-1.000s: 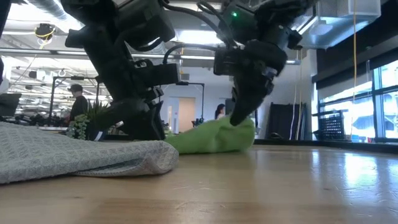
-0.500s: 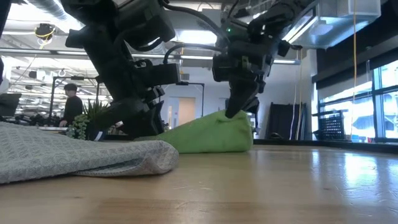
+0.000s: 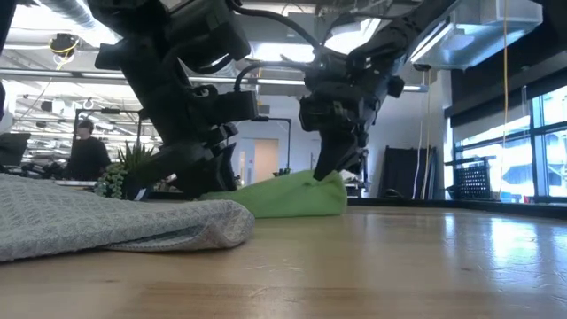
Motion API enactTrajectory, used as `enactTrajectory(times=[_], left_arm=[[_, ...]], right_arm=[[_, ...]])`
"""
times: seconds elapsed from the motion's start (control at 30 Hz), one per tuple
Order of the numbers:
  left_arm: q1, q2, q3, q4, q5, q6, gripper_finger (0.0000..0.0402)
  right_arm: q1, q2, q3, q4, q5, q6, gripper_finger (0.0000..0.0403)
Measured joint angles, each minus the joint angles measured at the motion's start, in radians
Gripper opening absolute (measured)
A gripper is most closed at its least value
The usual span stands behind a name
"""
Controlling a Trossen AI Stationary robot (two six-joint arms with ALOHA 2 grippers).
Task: Roll microfiber towels into tight, uniform cylinder then place into a basket
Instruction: Roll the green microfiber cloth
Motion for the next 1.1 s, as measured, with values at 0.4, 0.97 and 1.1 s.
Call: enactTrajectory(times=[0.4, 0.97, 1.1], left_arm=[[0.0, 0.0, 0.0, 0.001, 0.003, 0.009, 0.0133], [-0.025, -0.001, 0.0, 0.001, 0.033, 0.026, 0.0133], [-0.052, -0.001, 0.0, -0.006, 0.034, -0.027, 0.0133]], right_arm=[[-0.05, 0.02, -0.001, 0.134, 0.021, -0.007, 0.0012], [-0.026, 0.054, -0.001, 0.131, -0.081, -0.004, 0.0012], [0.008, 0.054, -0.001, 0.097, -0.086, -0.005, 0.0012]])
